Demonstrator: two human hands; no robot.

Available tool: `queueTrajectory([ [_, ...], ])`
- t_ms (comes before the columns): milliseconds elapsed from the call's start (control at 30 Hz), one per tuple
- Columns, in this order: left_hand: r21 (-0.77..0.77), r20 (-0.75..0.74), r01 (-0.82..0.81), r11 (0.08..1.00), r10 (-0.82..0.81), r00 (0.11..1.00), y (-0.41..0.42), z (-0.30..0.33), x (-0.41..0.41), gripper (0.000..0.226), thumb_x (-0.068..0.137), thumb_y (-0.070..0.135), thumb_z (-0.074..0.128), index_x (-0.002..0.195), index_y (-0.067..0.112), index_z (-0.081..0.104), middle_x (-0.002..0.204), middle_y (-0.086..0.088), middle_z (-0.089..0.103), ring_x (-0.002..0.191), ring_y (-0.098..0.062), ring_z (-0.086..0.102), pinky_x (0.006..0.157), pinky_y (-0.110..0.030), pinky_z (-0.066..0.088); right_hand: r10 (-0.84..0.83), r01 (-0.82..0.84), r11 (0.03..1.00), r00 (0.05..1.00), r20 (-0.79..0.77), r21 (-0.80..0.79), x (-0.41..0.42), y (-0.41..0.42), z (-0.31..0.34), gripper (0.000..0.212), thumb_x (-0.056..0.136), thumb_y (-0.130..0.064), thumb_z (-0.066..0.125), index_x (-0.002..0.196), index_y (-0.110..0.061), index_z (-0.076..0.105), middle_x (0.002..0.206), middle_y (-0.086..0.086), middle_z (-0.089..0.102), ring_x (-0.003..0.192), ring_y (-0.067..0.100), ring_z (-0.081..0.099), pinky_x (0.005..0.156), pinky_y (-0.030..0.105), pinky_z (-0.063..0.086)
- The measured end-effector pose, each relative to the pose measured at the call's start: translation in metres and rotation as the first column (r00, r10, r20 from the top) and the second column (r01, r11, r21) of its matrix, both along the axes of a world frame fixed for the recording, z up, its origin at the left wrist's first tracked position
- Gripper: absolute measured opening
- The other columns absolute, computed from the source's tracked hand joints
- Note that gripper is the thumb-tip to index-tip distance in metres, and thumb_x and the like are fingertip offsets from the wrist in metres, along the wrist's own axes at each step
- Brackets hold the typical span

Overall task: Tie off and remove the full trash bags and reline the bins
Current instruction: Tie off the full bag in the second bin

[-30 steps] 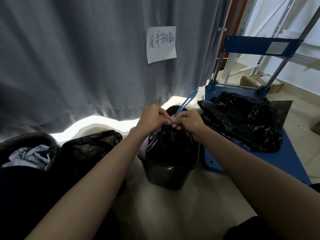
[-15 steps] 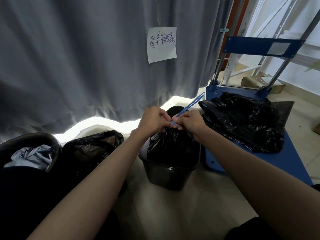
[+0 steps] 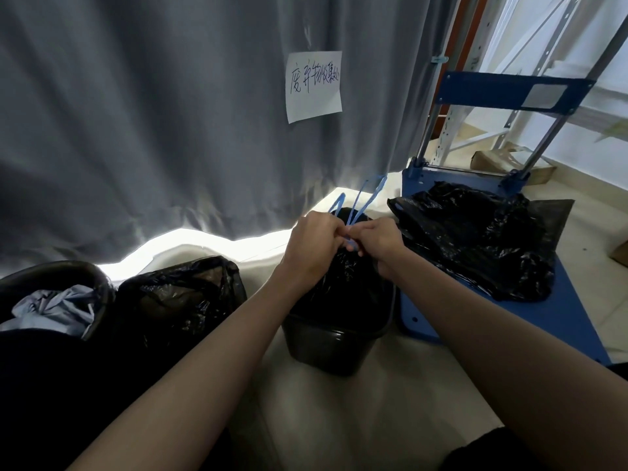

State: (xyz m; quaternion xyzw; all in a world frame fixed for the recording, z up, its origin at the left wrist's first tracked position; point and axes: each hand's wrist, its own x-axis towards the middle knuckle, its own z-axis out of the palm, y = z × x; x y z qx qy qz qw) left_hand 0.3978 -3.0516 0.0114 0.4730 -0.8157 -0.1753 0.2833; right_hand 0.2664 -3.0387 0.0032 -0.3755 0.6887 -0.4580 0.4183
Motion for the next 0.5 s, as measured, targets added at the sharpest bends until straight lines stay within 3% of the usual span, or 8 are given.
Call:
queueTrajectory([
  [167,0.012,0.041,0.021,1.000,-0.022,0.999,-0.0027,-0.0040,-0.0020,0.017,0.077,0.033,0.076,0.077,0.016,0.077,0.069,-0.005,0.063,0.067,-0.023,0.057,0.063,-0.037,0.046,-0.015,0.015,1.000,1.000,0.012,0.011,-0.0028,-0.0001,0.0003,0.018,0.082,0.002,0.064,0.073,-0.008,0.076,0.057,0.011,0.062,0.047,0.014,0.045,0.049,0.025,0.042],
  [267,0.077,0.026,0.011,0.997,-0.013,1.000,-0.0009,-0.0052,-0.0051,0.015,0.078,0.027,0.074,0.067,0.018,0.073,0.065,0.000,0.062,0.065,-0.018,0.057,0.061,-0.034,0.047,0.009,-0.009,1.000,1.000,-0.006,0.013,-0.0040,-0.0010,-0.0016,0.023,0.079,0.007,0.058,0.073,-0.007,0.075,0.055,0.009,0.059,0.047,0.014,0.044,0.049,0.024,0.041],
  [333,0.123,-0.006,-0.007,0.992,0.008,1.000,-0.0004,-0.0052,-0.0061,0.026,0.078,0.020,0.070,0.054,0.021,0.061,0.056,0.005,0.056,0.057,-0.013,0.051,0.056,-0.029,0.043,0.025,-0.025,1.000,1.000,0.004,-0.003,-0.0031,-0.0022,-0.0027,0.020,0.081,0.008,0.056,0.085,0.000,0.073,0.063,0.013,0.059,0.050,0.016,0.044,0.052,0.026,0.043],
  [433,0.254,-0.059,-0.024,0.967,0.041,0.997,-0.0035,-0.0018,-0.0029,0.016,0.079,0.014,0.066,0.064,0.020,0.071,0.064,0.003,0.065,0.061,-0.010,0.054,0.061,-0.022,0.043,0.040,-0.037,0.997,0.999,0.035,-0.066,-0.0016,-0.0021,-0.0001,0.028,0.083,0.009,0.055,0.106,-0.006,0.059,0.066,0.014,0.058,0.047,0.017,0.047,0.043,0.024,0.039],
  [500,0.321,-0.080,-0.012,0.947,0.040,0.996,-0.0062,0.0017,0.0025,0.013,0.080,0.012,0.066,0.072,0.019,0.075,0.062,0.008,0.064,0.059,-0.002,0.052,0.060,-0.017,0.041,0.057,-0.051,0.994,0.996,0.061,-0.092,-0.0011,-0.0012,0.0029,0.032,0.082,0.010,0.051,0.106,-0.010,0.045,0.062,0.015,0.054,0.047,0.021,0.045,0.043,0.026,0.036],
])
